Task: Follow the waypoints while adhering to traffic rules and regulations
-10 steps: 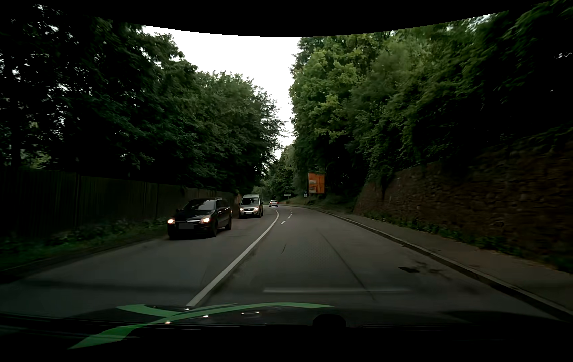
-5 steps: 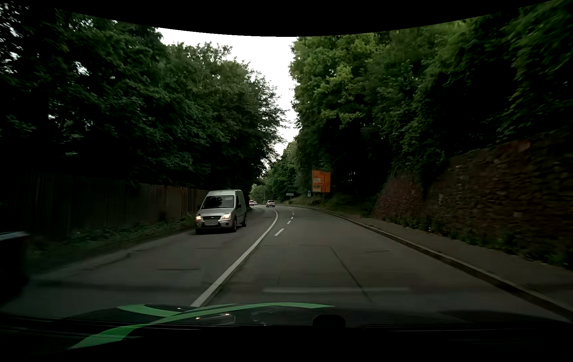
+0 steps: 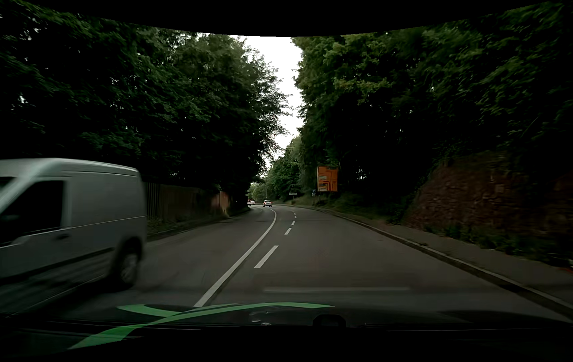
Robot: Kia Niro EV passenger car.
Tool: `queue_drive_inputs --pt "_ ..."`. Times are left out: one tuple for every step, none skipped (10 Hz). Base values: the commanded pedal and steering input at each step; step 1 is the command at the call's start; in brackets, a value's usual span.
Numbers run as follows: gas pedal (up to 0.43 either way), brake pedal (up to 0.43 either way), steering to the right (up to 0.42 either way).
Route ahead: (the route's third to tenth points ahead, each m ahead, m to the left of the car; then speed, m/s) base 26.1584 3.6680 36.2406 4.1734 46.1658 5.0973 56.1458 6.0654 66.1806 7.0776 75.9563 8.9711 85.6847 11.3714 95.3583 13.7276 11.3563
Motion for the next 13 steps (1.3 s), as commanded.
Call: queue_drive_inputs --pt "0.15 0.0 -0.012" --pt "0.15 0.0 -0.012" --pt "0.15 0.0 -0.012" --pt "0.15 0.0 -0.014" --pt "0.138 0.0 -0.017" --pt "0.138 0.0 -0.017" --pt "0.138 0.0 -0.017" --pt "0.138 0.0 -0.017" --pt "0.138 0.0 -0.017" --pt "0.138 0.0 -0.017" --pt "0.138 0.0 -0.016" --pt "0.138 0.0 -0.015" --pt "0.138 0.0 -0.015"
